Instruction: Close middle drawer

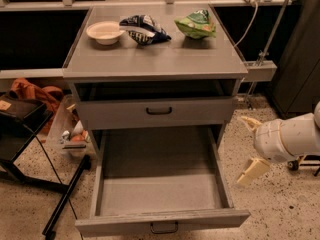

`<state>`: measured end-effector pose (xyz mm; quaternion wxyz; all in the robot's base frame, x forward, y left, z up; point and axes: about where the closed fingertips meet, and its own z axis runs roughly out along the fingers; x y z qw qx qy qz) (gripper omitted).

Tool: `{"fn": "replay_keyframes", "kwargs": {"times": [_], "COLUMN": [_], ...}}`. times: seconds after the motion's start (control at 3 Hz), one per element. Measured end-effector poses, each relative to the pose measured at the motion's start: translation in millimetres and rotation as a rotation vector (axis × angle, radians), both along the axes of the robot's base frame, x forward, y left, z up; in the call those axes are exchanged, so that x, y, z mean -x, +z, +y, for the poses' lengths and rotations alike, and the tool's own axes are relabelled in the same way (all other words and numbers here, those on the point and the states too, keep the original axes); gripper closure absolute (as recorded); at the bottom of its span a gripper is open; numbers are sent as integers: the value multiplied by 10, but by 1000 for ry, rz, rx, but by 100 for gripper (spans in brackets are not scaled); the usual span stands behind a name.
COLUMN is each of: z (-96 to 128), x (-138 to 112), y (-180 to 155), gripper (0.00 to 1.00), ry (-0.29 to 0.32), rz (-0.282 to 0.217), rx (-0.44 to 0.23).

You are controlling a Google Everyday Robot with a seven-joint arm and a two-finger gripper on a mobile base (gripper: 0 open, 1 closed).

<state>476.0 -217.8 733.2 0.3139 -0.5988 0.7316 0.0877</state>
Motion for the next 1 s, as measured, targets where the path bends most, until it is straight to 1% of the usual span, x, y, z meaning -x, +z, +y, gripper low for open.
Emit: {"fn": "replay_keyframes", "kwargs": {"times": [0.33, 0.67, 1.0], "z": [0, -24, -119], "x": [0, 2, 82], "y": [-1, -256, -843], "gripper": [0, 0, 0], "ry": [0, 10, -1], "rz": [0, -6, 6], "rx": [0, -30, -41]}}
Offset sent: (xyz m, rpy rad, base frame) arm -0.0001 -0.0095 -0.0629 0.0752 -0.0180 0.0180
